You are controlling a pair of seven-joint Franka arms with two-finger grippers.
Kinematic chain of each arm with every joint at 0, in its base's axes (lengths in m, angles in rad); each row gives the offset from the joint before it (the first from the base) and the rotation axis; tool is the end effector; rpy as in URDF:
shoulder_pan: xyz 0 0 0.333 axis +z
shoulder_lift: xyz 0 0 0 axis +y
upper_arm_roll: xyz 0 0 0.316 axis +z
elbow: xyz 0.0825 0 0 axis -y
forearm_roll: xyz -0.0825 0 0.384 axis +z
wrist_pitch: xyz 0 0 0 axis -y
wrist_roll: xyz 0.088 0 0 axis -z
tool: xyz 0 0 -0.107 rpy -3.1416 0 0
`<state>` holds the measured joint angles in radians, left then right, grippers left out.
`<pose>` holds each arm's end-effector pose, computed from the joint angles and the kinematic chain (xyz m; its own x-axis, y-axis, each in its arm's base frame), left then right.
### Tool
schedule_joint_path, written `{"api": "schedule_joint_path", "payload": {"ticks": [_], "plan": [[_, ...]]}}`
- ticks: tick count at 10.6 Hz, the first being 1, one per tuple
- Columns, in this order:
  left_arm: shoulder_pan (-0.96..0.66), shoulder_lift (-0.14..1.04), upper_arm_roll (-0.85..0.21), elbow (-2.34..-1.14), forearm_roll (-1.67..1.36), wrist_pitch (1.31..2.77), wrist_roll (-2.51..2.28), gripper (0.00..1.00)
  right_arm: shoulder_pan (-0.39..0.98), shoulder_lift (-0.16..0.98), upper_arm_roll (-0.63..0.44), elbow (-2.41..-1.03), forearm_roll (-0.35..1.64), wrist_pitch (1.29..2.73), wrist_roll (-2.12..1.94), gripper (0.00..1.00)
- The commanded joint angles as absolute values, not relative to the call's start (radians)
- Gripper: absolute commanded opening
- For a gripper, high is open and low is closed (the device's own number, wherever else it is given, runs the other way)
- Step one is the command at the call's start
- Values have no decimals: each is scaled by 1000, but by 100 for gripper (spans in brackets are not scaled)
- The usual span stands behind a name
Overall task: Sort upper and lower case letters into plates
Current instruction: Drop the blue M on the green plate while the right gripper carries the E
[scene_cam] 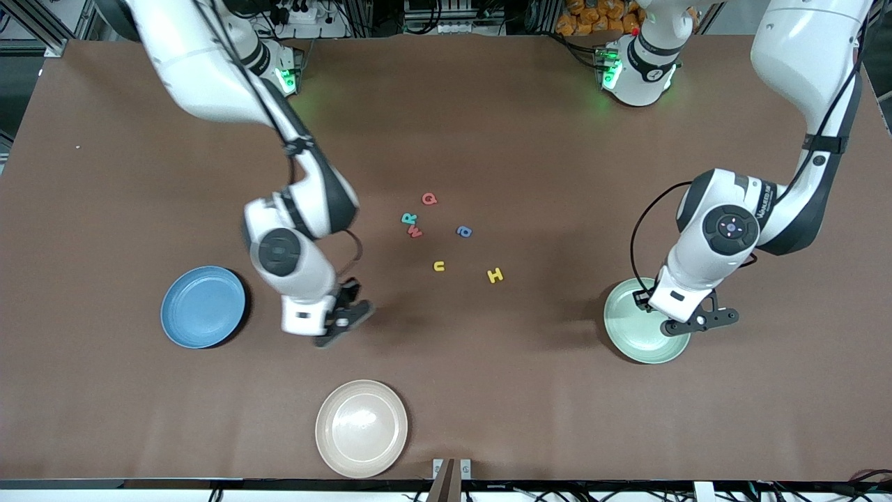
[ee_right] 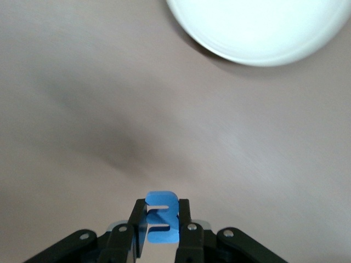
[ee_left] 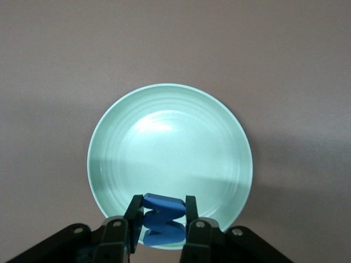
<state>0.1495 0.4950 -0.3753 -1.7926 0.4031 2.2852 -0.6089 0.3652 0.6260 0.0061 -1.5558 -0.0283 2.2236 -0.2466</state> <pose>0.6461 -0.1179 0.2944 0.9812 0.1618 0.1050 0.1719 -0.9805 -0.0955 0.6587 0.2548 0.2848 0.8052 0.5919 0.0356 0.5912 -0.8060 0.0292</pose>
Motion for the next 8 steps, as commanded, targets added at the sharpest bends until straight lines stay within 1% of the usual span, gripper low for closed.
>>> {"api": "schedule_joint_path", "payload": {"ticks": [1, 3, 4, 5, 6, 8], "plan": [[156, 544, -377, -1761, 413, 2289, -584, 0, 284, 494, 15, -1703, -37, 2227, -236, 0], [187, 569, -374, -1766, 442, 2289, -584, 0, 204, 488, 6, -1721, -38, 2233, -236, 0], [213, 572, -376, -1767, 462, 2289, -584, 17, 166, 489, 6, -1721, -38, 2238, -236, 0], [215, 574, -376, -1767, 463, 2289, -584, 89, 140, 488, 8, -1721, -38, 2235, -236, 0], [207, 572, -376, -1767, 462, 2289, -598, 100, 130, 485, 8, -1721, -38, 2232, -236, 0], [203, 571, -377, -1767, 460, 2289, -606, 100, 112, 480, 6, -1721, -37, 2229, -235, 0]]}}
